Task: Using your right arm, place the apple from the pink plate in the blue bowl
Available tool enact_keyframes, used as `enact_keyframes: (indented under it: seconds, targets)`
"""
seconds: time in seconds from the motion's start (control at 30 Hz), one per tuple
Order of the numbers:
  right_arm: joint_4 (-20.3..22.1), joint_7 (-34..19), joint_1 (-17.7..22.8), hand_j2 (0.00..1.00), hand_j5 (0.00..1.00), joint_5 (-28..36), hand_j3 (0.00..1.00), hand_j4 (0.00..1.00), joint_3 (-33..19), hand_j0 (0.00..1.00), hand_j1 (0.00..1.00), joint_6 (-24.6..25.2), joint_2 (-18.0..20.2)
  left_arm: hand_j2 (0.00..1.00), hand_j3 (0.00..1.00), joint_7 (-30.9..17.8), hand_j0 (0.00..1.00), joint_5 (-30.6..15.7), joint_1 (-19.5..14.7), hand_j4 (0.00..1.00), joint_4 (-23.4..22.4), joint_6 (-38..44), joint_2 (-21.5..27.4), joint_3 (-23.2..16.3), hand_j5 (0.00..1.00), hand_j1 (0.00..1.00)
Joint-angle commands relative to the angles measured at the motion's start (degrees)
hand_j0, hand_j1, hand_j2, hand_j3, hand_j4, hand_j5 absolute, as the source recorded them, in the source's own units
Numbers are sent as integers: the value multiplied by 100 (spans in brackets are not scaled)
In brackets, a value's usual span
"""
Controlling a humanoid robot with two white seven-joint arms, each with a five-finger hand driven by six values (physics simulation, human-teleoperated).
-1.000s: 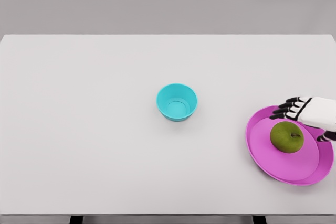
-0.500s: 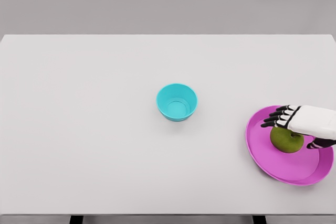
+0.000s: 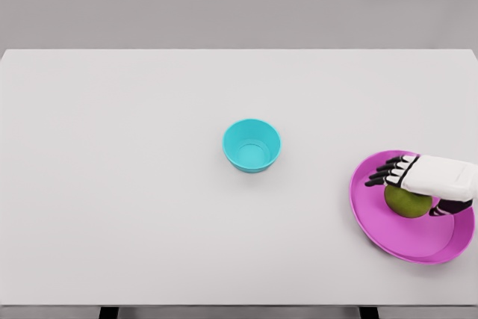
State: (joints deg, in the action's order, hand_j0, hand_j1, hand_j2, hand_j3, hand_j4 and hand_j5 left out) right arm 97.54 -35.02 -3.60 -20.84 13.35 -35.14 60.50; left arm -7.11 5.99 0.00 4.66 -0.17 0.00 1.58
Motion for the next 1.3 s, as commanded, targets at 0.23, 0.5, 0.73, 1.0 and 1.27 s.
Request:
enact_keyframes:
  seconds: [0.23,0.5,0.73,1.0,1.27]
  targets:
    - [-95,2,0,67,67,-52,67,67,45,67,67,14,5,100,100,-1,100,-1,0,100,0,0,0,0,100,100]
    - [-59,2,-9,43,43,-52,43,43,36,43,43,14,5,100,100,-1,100,-1,0,100,0,0,0,0,100,100]
    - [-15,2,-167,43,43,-8,43,43,-16,43,43,14,14,100,100,-1,100,-1,0,100,0,0,0,0,100,100]
    - [-68,2,-659,43,43,-34,43,43,-25,43,43,14,-161,100,100,-1,100,-1,0,100,0,0,0,0,100,100]
    - [-33,2,-1090,44,44,-43,44,44,-16,44,44,14,-715,100,100,-1,100,-1,0,100,0,0,0,0,100,100]
